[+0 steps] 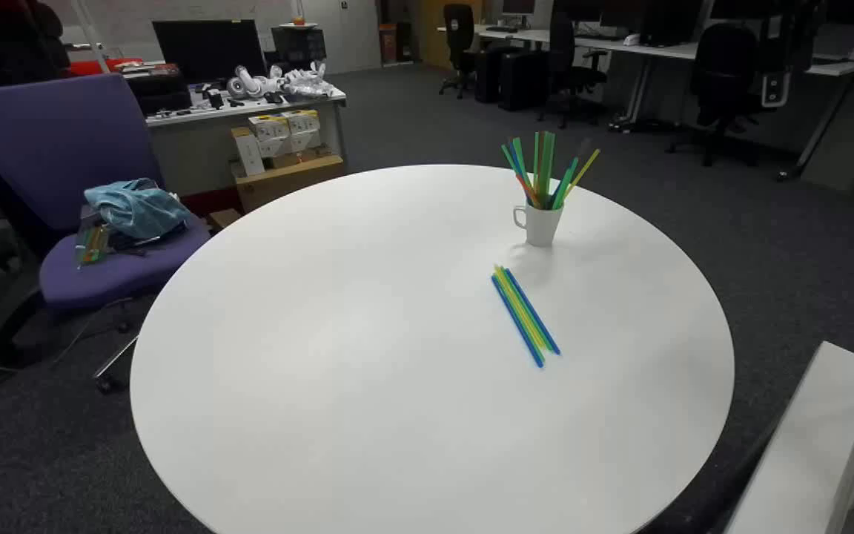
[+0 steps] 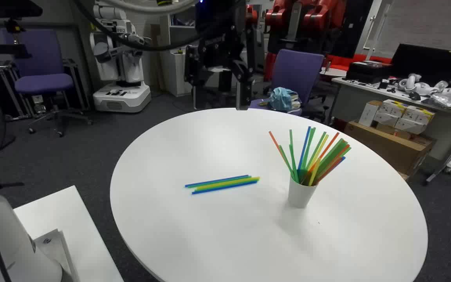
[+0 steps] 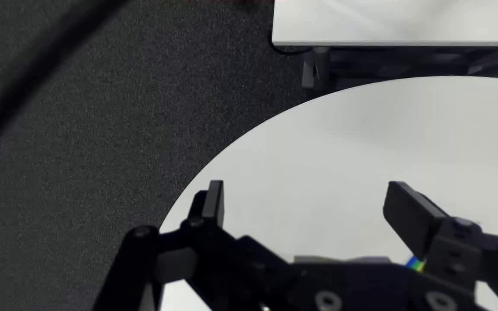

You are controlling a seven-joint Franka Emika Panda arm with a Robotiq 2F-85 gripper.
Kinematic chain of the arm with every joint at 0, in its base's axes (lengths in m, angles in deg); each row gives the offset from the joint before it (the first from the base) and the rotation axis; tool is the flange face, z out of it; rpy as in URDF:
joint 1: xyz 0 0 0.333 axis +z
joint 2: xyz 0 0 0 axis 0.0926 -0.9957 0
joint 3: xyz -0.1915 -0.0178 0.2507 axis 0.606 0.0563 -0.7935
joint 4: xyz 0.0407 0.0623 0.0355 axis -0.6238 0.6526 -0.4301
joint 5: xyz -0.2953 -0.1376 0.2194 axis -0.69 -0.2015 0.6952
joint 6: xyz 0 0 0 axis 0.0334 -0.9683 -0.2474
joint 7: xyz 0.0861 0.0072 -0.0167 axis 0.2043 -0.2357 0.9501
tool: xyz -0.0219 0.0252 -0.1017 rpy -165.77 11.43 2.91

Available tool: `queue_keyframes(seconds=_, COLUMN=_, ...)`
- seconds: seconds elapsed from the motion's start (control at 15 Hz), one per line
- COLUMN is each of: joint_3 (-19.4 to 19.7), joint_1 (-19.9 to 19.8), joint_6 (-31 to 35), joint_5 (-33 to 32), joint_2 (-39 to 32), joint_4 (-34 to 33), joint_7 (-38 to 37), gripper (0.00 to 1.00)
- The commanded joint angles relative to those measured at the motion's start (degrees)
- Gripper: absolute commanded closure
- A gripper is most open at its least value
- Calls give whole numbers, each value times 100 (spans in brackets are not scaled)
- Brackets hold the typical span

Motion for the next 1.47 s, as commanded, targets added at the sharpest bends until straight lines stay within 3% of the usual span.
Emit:
queue_keyframes(seconds=0.0, joint_3=84, joint_1=104, joint_6=-23, joint_5=-29, joint_2=1, joint_4=-14, joint_7=-30, gripper=0)
queue_keyframes(seconds=0.27, joint_3=-42, joint_1=148, joint_6=0, joint_5=-77, joint_2=39, joint_4=22, joint_7=-226, gripper=0)
queue_keyframes(seconds=0.47, joint_3=-368, joint_1=272, joint_6=130, joint_5=-124, joint_2=20, joint_4=80, joint_7=-1046, gripper=0)
queue_keyframes(seconds=0.8, joint_3=-1019, joint_1=452, joint_6=103, joint_5=-5, joint_2=-165, joint_4=128, joint_7=-3017, gripper=0)
queue_keyframes(seconds=1.07, joint_3=-1093, joint_1=573, joint_6=137, joint_5=757, joint_2=-421, joint_4=134, joint_7=-3971, gripper=0)
queue_keyframes(seconds=1.4, joint_3=-976, joint_1=607, joint_6=559, joint_5=1598, joint_2=-582, joint_4=221, joint_7=-3978, gripper=0)
